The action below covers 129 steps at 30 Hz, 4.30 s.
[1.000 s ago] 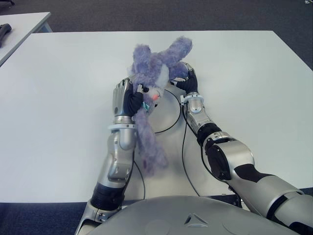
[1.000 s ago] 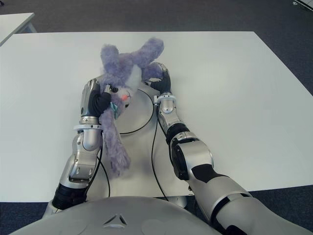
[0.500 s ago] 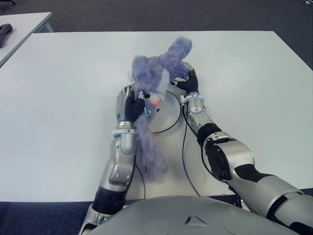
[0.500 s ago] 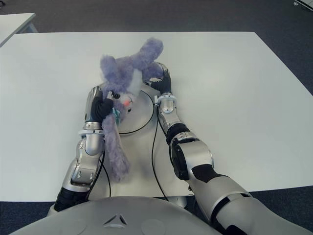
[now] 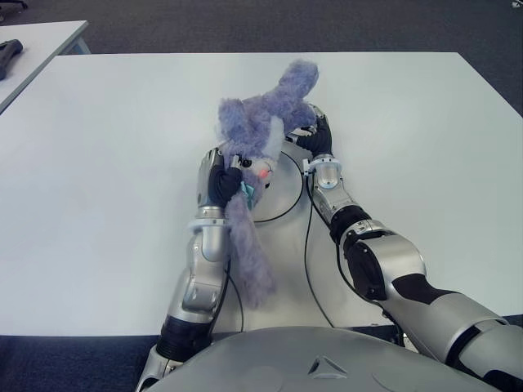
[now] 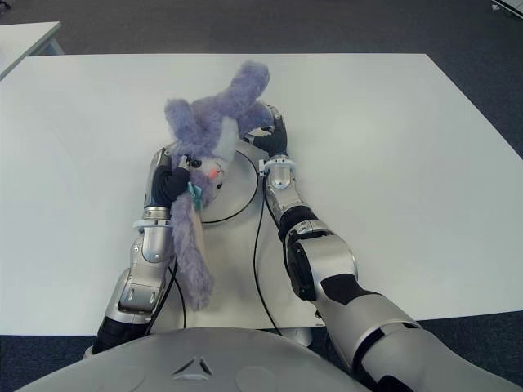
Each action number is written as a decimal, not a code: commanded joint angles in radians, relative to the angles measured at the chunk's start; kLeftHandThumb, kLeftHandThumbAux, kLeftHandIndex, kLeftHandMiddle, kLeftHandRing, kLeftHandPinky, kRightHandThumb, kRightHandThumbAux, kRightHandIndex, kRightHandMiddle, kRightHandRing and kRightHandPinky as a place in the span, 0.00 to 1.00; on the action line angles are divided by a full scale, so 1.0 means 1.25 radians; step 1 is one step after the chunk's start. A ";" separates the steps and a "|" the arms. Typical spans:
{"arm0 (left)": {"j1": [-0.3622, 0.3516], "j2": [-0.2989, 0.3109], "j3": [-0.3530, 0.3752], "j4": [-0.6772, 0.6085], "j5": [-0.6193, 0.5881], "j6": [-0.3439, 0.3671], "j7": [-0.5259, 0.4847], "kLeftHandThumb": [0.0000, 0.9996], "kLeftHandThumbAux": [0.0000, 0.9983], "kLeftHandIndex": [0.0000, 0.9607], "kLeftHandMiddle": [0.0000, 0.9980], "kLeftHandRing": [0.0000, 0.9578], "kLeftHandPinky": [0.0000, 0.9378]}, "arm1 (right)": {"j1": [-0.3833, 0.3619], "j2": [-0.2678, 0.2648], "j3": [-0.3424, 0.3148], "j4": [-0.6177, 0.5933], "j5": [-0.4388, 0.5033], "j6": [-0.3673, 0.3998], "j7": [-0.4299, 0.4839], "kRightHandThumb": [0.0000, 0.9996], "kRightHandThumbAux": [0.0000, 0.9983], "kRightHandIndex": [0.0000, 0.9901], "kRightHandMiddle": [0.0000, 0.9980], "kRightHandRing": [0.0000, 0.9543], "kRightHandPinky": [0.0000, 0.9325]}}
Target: Put the doll into the plate.
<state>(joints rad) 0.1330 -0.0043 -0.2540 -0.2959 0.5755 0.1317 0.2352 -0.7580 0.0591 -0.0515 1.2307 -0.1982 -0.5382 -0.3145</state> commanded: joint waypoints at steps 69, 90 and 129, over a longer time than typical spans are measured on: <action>0.126 0.133 -0.050 0.115 -0.163 -0.019 -0.213 0.06 0.52 0.00 0.12 0.17 0.20 | 0.187 0.035 0.006 0.097 -0.003 0.044 -0.009 0.01 0.94 0.23 0.28 0.28 0.27; 0.124 0.129 -0.029 0.109 -0.176 0.012 -0.214 0.00 0.60 0.00 0.13 0.17 0.19 | 0.188 0.031 0.025 0.098 -0.021 0.041 -0.021 0.03 0.94 0.21 0.27 0.27 0.28; 0.087 0.215 0.229 0.041 -0.323 0.018 -0.268 0.00 0.46 0.00 0.01 0.02 0.00 | 0.189 0.028 0.009 0.098 -0.006 0.036 0.016 0.07 0.94 0.21 0.28 0.28 0.29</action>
<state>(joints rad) 0.1839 0.2445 -0.0327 -0.3097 0.2241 0.0971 -0.0641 -0.7525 0.0713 -0.0466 1.2295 -0.1960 -0.5384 -0.3090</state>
